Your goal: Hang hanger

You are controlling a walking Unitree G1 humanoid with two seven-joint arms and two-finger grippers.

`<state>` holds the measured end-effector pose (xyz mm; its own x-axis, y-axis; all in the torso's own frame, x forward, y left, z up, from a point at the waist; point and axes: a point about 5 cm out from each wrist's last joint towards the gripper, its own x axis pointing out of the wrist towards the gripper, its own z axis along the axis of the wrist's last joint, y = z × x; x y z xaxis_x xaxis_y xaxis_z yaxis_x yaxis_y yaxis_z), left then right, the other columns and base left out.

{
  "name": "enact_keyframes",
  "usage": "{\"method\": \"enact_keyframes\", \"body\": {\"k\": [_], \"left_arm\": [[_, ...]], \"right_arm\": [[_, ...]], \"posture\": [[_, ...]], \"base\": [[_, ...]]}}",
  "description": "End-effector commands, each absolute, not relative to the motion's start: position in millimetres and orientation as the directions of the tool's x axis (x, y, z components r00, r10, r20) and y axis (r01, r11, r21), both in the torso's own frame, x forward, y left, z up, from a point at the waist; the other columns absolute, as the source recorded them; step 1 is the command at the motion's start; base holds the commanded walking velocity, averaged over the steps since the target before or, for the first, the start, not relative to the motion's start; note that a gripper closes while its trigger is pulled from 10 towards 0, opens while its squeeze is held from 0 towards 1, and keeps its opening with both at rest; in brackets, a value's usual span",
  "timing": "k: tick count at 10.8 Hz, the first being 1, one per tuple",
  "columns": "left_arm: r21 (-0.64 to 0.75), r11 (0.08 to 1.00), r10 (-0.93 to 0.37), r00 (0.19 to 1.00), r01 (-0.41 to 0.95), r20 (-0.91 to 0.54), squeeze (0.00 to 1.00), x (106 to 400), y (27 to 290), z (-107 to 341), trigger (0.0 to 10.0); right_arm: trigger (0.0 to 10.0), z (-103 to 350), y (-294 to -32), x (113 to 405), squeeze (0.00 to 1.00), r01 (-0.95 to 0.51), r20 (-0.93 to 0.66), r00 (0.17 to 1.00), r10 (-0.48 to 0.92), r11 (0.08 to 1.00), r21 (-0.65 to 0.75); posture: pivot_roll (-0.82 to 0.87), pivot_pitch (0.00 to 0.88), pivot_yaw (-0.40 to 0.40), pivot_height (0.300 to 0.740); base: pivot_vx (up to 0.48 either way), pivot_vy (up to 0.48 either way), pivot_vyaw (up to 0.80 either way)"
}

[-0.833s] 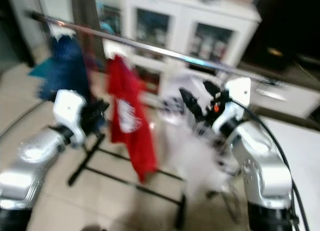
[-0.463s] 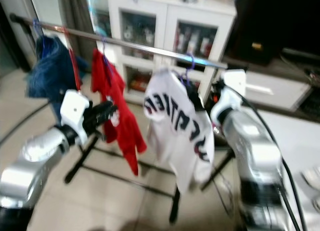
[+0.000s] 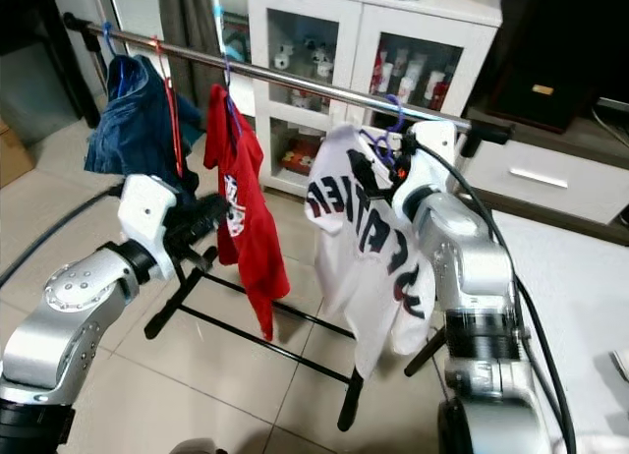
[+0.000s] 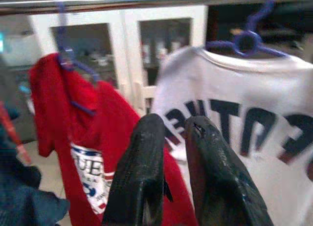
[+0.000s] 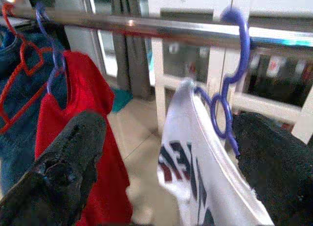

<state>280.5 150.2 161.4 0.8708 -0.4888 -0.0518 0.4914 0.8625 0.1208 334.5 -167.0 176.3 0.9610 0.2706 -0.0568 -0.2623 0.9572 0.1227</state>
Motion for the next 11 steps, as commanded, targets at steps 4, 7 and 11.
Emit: {"method": "enact_keyframes", "body": {"k": [4, 7, 11], "left_arm": [[0.094, 0.874, -0.473, 0.879, 0.476, -0.051, 0.00, 280, 152, 157, 10.0], [0.094, 0.860, -0.500, 0.865, 0.502, -0.049, 0.00, 277, 149, 157, 10.0], [0.090, 0.721, -0.678, 0.726, 0.687, -0.112, 0.00, 259, 140, 154, 10.0]], "right_arm": [[10.0, 158, -180, 292, 1.00, -0.133, 0.011, 0.991, 0.133, 0.985, 0.112], [10.0, 158, -192, 268, 1.00, -0.164, 0.062, 0.986, 0.158, 0.979, 0.122], [10.0, 160, -216, 268, 1.00, -0.214, -0.065, 0.973, 0.223, 0.970, 0.118]], "posture": [[0.08, 0.000, -0.072, 0.740], [0.08, 0.000, -0.072, 0.740], [0.08, 0.000, -0.077, 0.740]], "base": [[0.214, 0.000, 0.00], [0.353, 0.000, 0.75], [0.000, 0.000, 0.00]]}}
